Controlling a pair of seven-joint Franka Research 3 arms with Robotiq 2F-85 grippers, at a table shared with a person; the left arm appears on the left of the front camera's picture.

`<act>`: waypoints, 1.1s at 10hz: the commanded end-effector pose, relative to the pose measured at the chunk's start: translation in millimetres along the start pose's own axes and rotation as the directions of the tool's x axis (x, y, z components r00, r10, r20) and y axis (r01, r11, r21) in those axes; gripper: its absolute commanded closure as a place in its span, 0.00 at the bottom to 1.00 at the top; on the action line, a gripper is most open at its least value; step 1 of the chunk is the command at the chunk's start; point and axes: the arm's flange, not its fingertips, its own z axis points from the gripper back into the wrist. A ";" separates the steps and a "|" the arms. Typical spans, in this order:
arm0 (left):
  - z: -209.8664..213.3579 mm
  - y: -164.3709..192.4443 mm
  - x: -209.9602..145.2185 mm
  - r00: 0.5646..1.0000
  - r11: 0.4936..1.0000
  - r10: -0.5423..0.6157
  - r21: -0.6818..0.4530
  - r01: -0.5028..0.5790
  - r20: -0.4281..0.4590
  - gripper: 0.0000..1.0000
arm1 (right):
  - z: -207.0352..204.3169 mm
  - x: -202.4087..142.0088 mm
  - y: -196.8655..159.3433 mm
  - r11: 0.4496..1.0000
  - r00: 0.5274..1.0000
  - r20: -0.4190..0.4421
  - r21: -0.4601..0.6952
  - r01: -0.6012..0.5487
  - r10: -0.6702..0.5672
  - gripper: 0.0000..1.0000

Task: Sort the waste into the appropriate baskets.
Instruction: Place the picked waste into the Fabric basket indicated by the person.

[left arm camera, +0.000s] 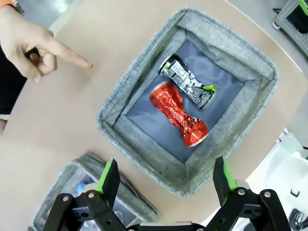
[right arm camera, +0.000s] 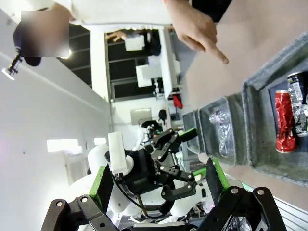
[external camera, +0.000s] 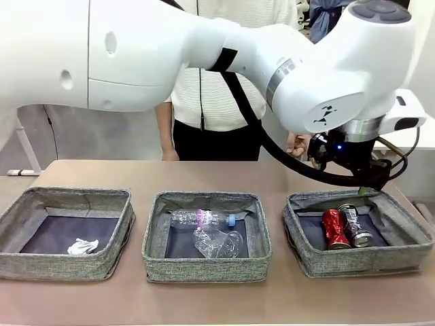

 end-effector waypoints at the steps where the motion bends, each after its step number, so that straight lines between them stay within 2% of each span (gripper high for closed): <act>1: 12.9 8.9 -1.7 1.000 1.000 0.024 -0.018 -0.024 -0.011 0.00 | 1.8 -0.4 1.2 1.000 1.000 0.007 -0.007 -0.009 0.009 0.00; 2: 28.2 26.9 -4.8 0.999 0.999 0.014 -0.029 -0.015 -0.047 0.00 | 0.0 0.0 0.0 1.000 1.000 0.000 0.000 0.000 0.000 0.00; 3: 52.9 59.2 -13.5 0.997 1.000 0.004 -0.027 -0.006 -0.080 0.00 | -19.8 8.1 -0.3 0.999 0.998 -0.067 -0.039 0.008 -0.010 0.00; 4: 81.7 105.9 -31.5 0.991 1.000 -0.004 -0.024 0.001 -0.130 0.00 | -48.9 16.5 1.6 0.997 0.988 -0.156 -0.083 0.000 -0.013 0.00; 5: 107.2 161.8 -58.4 0.979 0.999 0.037 0.039 -0.030 -0.199 0.00 | -80.4 23.7 7.5 0.994 0.972 -0.236 -0.112 -0.007 -0.019 0.00; 6: 137.8 222.6 -96.7 0.967 0.993 0.105 -0.034 -0.116 -0.234 0.00 | -120.0 24.2 17.2 0.988 0.949 -0.315 -0.151 -0.032 -0.018 0.00; 7: 159.1 268.9 -132.1 0.946 0.967 0.201 -0.104 -0.233 -0.254 0.00 | -156.1 19.1 26.2 0.981 0.929 -0.370 -0.183 -0.058 -0.014 0.00; 8: 174.3 309.8 -167.4 0.914 0.930 0.305 -0.124 -0.347 -0.269 0.00 | -193.8 8.1 34.3 0.978 0.893 -0.451 -0.187 -0.092 -0.002 0.00; 9: 180.8 343.0 -197.5 0.879 0.886 0.371 -0.168 -0.431 -0.300 0.00 | -225.4 -2.6 38.6 0.970 0.874 -0.487 -0.210 -0.121 0.003 0.00; 10: 184.2 380.8 -236.1 0.840 0.816 0.431 -0.257 -0.518 -0.329 0.00 | -259.7 -13.3 42.2 0.963 0.855 -0.519 -0.225 -0.146 0.008 0.00; 11: 188.0 414.8 -276.5 0.854 0.734 0.392 -0.443 -0.515 -0.344 0.00 | -279.2 -18.8 45.1 0.970 0.835 -0.550 -0.216 -0.117 -0.022 0.00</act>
